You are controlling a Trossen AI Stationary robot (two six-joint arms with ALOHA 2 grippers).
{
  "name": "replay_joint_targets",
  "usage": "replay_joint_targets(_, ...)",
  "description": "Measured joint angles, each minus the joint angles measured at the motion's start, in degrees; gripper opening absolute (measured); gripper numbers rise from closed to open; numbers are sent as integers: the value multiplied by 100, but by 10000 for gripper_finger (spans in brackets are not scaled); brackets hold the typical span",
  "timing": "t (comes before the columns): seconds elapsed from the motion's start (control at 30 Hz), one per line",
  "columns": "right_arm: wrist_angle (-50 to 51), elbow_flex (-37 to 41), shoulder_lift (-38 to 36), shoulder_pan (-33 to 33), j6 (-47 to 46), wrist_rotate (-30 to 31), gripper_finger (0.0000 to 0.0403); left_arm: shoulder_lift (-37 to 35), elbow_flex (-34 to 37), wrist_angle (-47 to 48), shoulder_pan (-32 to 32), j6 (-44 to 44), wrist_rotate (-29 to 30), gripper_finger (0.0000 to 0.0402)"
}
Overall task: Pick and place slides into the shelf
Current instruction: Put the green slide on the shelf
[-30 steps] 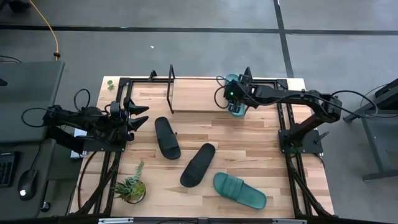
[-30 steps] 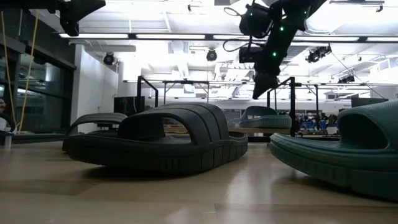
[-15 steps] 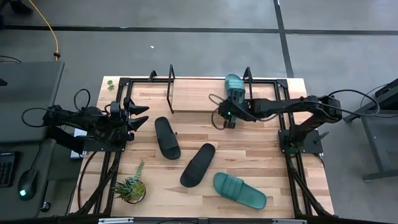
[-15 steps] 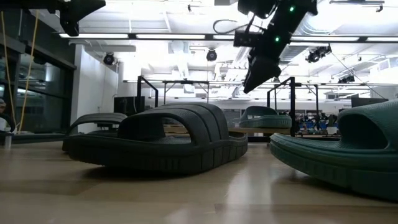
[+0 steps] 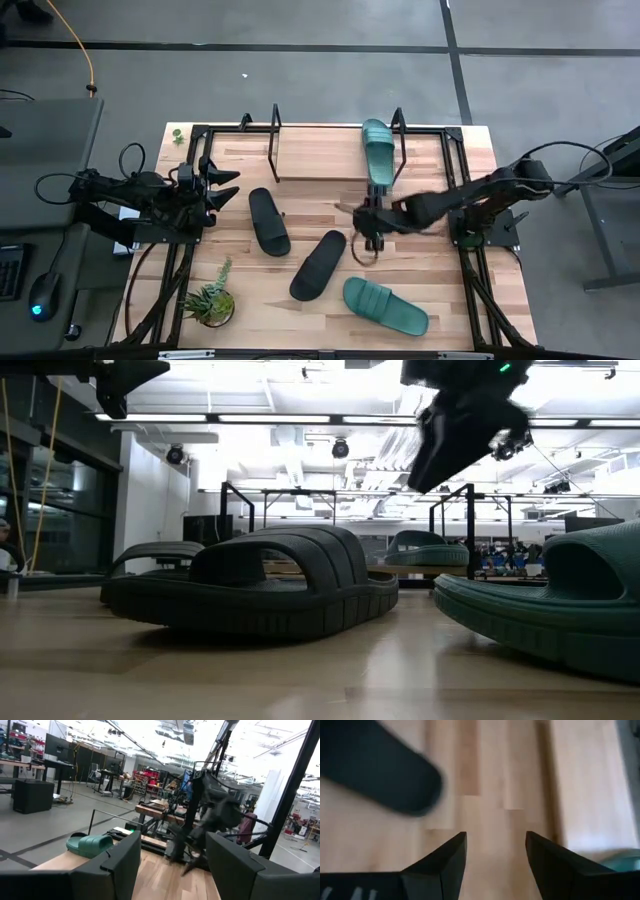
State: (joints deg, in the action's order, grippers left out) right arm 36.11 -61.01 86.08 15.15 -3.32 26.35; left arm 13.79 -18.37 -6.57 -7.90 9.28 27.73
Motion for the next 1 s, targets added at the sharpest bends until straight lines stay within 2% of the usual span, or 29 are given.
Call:
replay_joint_targets(0.2, 105, 0, 0, 965, -740, 35, 195, 2, 0, 35, 0, 0, 0, 207)
replay_joint_targets(0.67, 115, 0, 175, 3070, -2214, 820, 195, 1, 0, 31, 1, 2, 0, 207)
replay_joint_targets(1.0, 113, 0, 889, 3977, -2882, 1441, 195, 2, 0, -4, 2, 2, 39, 207)
